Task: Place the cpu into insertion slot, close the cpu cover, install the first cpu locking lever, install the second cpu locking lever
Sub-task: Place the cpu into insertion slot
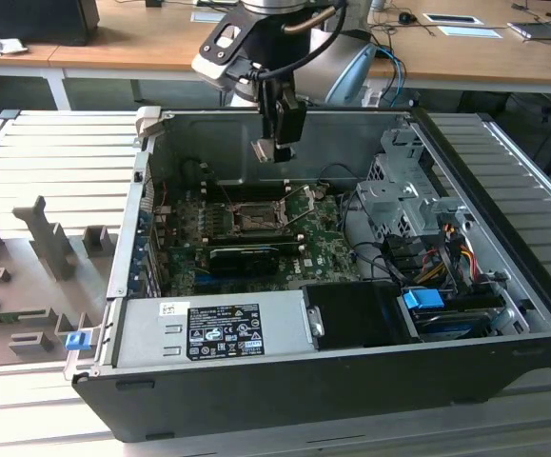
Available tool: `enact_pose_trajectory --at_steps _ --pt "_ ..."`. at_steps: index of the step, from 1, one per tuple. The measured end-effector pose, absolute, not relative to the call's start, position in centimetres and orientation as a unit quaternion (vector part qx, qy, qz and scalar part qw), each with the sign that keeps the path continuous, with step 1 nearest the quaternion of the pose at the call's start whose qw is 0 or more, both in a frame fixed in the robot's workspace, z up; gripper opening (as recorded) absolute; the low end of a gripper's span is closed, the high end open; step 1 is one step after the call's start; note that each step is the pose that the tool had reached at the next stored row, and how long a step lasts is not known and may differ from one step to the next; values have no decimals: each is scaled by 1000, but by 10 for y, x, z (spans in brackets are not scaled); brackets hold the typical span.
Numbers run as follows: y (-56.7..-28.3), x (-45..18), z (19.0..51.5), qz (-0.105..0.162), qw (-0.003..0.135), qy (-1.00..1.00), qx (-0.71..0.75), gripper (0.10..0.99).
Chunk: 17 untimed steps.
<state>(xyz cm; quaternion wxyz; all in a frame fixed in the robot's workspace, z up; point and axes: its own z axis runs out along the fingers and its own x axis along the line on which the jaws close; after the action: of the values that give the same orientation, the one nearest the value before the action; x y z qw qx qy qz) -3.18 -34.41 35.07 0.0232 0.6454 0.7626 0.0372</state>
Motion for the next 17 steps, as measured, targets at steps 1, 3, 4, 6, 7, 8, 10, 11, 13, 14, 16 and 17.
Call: enact_pose_trajectory --at_steps 1,3,4,6,7,8,10,11,13,14,16,17 --pt "-344 -32 351 37 23 760 648 529" --pt "-344 -32 350 37 24 755 654 529" --pt "-344 -32 350 37 24 752 658 529" --pt "-344 -32 350 36 24 746 665 529" --pt "-344 -32 350 36 25 742 669 529" --pt "-344 -32 350 36 25 739 672 529" --pt "-344 -32 350 36 25 734 678 529" --pt "-344 -32 349 36 25 731 681 529" --pt "-344 -32 349 36 25 726 686 529" --pt "-344 -32 349 36 26 723 690 529" --pt "-344 -32 349 35 26 717 696 529" --pt "-344 -32 349 35 26 713 700 529"
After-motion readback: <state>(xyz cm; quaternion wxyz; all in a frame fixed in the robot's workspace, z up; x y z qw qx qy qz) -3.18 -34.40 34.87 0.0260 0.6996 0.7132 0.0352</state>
